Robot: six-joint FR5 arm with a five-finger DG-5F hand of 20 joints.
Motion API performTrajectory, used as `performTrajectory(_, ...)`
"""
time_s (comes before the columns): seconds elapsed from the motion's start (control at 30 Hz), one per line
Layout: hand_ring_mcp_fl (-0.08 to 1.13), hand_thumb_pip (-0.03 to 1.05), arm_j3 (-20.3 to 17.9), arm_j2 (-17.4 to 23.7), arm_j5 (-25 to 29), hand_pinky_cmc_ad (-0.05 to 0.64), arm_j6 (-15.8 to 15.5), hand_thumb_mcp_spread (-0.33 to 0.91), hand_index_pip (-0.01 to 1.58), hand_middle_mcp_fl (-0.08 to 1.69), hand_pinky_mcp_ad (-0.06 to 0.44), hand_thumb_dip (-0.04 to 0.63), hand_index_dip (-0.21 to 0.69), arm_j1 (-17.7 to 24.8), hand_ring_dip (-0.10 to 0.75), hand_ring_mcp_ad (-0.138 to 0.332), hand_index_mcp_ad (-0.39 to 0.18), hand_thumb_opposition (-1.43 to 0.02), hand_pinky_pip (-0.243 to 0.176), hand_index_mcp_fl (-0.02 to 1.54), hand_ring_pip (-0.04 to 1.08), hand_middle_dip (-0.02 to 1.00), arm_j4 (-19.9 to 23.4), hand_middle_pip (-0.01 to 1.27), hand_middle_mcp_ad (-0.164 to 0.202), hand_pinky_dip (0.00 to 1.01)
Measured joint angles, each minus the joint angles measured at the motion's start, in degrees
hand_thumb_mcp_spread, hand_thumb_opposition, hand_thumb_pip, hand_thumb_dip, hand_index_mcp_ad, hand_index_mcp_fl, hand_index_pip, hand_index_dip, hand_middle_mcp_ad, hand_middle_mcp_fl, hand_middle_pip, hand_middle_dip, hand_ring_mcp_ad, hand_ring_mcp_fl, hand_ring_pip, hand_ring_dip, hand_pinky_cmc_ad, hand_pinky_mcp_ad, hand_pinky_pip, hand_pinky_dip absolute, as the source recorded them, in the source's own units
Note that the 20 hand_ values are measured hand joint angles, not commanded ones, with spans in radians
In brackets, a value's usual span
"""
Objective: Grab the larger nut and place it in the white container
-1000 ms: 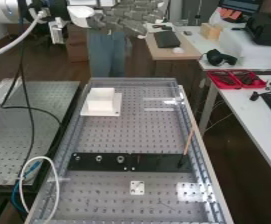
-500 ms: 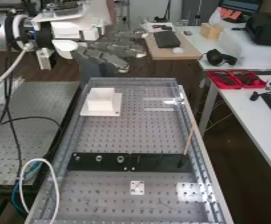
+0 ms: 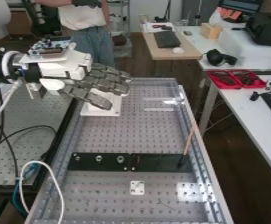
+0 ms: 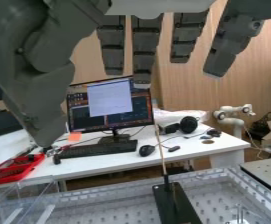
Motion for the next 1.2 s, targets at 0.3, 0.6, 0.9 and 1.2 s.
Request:
performTrajectory(0.3,0.02,0.78,-1.75,-3.85,-1.98,0.349,0.03,0.25,0.69,0.2,0.276,0.253,-0.087,-3.3,0.148,0.138,-0.087,-0.83,-0.075,0.15,0.1,0.48,4.16,0.14,0.021,0.41)
performTrajectory(0.6,0.09,0.83,-2.81,-8.65,-2.96,0.34,0.11,0.27,0.96,0.2,0.272,0.312,-0.077,-6.72,0.192,0.127,-0.103,-0.88,-0.075,0.04,0.1,0.49,10.06,0.29,0.021,0.42)
performTrajectory(0.9,0.15,0.89,-4.21,-11.61,-2.97,0.332,-0.11,0.27,1.18,0.23,0.269,0.354,-0.077,-8.3,0.26,0.131,-0.12,-0.9,-0.075,0.03,0.16,0.49,15.64,0.57,0.019,0.42)
performTrajectory(1.2,0.2,0.89,-3.84,-14.62,-2.86,0.328,-0.28,0.3,1.39,0.23,0.271,0.403,-0.066,-8.88,0.304,0.096,-0.122,-0.93,-0.075,0.14,0.29,0.52,16.96,0.76,0.017,0.42)
